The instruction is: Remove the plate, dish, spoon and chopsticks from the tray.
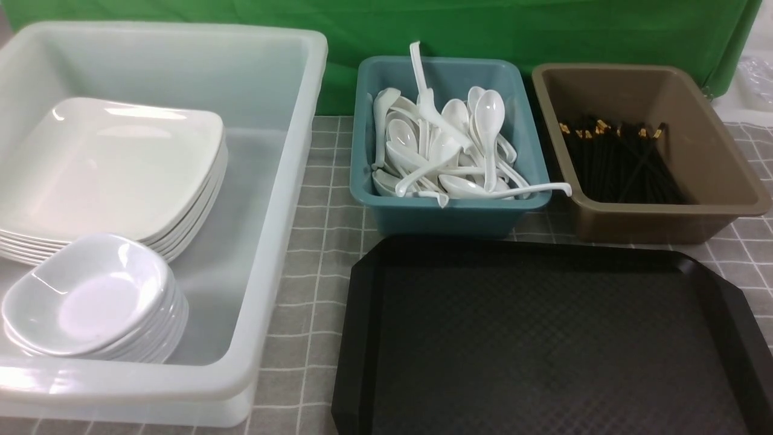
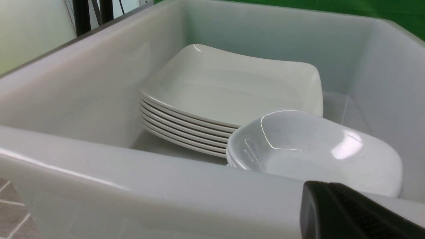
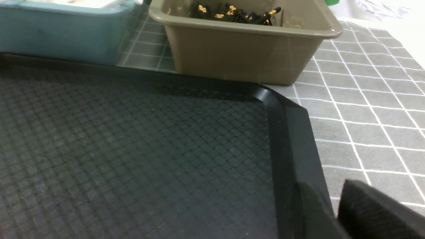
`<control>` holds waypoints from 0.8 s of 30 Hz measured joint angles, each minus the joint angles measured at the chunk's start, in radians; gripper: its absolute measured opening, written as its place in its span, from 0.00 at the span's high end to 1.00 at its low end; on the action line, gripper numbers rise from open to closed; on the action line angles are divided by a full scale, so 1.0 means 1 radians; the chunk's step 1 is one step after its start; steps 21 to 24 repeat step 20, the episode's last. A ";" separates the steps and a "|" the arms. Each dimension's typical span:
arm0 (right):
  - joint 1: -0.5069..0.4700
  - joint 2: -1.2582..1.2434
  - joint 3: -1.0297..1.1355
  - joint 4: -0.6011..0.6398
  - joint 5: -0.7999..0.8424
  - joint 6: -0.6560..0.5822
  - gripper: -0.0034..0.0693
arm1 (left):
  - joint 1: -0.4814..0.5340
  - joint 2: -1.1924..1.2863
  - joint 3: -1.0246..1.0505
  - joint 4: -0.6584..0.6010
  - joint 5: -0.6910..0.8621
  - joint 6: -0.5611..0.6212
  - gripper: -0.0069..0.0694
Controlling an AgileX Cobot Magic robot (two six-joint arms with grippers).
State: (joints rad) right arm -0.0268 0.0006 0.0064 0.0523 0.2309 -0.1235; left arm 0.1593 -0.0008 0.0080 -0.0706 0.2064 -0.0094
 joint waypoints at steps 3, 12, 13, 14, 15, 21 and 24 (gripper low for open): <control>0.000 0.000 0.000 0.000 0.000 0.000 0.69 | 0.000 0.000 0.000 0.000 0.000 -0.002 0.89; 0.000 0.000 0.000 0.000 0.000 0.000 0.66 | 0.000 0.000 0.000 0.000 0.000 -0.002 0.89; 0.000 0.000 0.000 0.000 0.000 0.000 0.66 | 0.000 0.000 0.000 0.000 0.000 -0.002 0.89; 0.000 0.000 0.000 0.000 0.000 0.000 0.66 | 0.000 0.000 0.000 0.000 0.000 -0.002 0.89; 0.000 0.000 0.000 0.000 0.000 0.000 0.66 | 0.000 0.000 0.000 0.000 0.000 -0.002 0.89; 0.000 0.000 0.000 0.000 0.000 0.000 0.65 | 0.000 0.000 0.000 0.000 0.000 -0.002 0.89; 0.000 0.000 0.000 0.000 0.000 0.000 0.65 | 0.000 0.000 0.000 0.000 0.000 -0.002 0.89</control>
